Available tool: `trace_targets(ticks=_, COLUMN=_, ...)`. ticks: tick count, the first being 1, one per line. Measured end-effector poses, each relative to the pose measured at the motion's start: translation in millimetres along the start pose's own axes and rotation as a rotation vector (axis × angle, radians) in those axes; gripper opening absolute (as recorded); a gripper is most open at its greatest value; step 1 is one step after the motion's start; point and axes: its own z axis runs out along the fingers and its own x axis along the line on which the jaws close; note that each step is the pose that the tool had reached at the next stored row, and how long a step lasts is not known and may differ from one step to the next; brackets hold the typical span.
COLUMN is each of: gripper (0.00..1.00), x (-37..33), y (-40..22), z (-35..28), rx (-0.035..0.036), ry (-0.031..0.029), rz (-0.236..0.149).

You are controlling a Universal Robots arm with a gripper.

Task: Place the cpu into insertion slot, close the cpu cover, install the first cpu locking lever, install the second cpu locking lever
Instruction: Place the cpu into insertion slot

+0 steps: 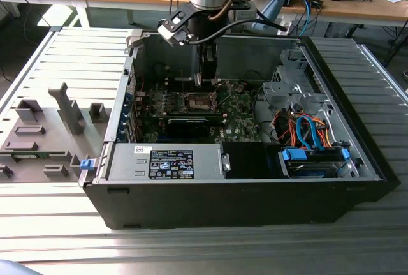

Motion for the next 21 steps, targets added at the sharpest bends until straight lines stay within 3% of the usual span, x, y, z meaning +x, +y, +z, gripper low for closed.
trace_targets(ticks=21, gripper=0.54, x=0.2, y=-0.1, z=5.3, rx=0.0001, ry=-0.0001, rz=0.0)
